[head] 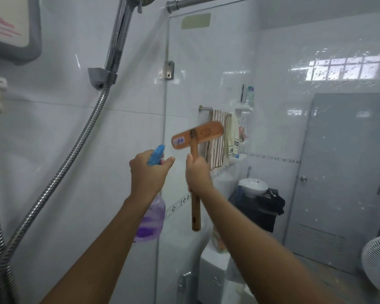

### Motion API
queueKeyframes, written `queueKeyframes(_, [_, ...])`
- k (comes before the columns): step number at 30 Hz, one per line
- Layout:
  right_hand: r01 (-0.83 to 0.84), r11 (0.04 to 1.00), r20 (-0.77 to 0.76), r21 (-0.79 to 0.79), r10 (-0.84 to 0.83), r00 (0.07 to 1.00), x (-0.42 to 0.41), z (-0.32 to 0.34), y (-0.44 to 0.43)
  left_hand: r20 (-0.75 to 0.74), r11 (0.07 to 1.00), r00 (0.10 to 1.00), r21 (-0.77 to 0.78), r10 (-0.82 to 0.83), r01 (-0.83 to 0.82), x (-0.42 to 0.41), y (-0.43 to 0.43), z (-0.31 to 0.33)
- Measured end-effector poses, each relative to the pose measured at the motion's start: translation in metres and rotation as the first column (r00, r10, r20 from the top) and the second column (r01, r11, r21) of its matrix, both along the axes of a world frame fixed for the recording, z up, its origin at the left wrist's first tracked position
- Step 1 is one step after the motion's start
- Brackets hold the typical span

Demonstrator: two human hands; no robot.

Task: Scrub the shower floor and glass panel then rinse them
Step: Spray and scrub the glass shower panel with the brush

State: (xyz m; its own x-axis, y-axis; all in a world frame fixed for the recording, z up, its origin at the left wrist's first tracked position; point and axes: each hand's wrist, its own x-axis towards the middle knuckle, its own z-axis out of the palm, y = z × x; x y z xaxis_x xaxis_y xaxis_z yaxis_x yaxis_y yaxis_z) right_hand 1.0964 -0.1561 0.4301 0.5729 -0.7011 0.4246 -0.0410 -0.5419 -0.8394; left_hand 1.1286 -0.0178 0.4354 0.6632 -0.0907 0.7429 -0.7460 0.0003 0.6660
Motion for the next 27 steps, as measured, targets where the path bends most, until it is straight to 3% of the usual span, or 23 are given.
queueKeyframes(3, [-0.018,0.998,-0.11,0.058,0.024,0.994,-0.018,-0.075,0.007,0.004,1.0,1.0,-0.005,-0.003,0.003,-0.002,0.0,0.0])
queueKeyframes(5, [-0.008,0.998,-0.166,0.061,0.018,0.986,-0.026,-0.09,0.007,-0.001,1.0,1.0,0.002,-0.011,0.011,-0.003,-0.002,-0.001])
queueKeyframes(8, [-0.019,0.999,-0.1,0.034,0.022,0.995,-0.033,-0.054,-0.001,-0.01,0.999,0.999,0.006,-0.035,0.035,-0.004,-0.005,-0.002])
queueKeyframes(15, [0.11,0.992,0.236,-0.064,-0.092,0.967,-0.062,0.091,-0.03,-0.105,0.989,0.984,0.012,-0.145,0.147,-0.014,-0.02,-0.002])
queueKeyframes(19, [0.116,0.993,0.268,-0.034,-0.103,0.958,-0.089,0.095,-0.038,-0.215,0.977,0.955,0.014,-0.203,0.211,-0.022,-0.027,0.003])
queueKeyframes(27, [0.114,0.992,0.196,-0.054,-0.102,0.975,-0.107,0.071,-0.043,-0.13,0.974,0.965,-0.034,-0.228,0.226,-0.036,-0.037,0.014])
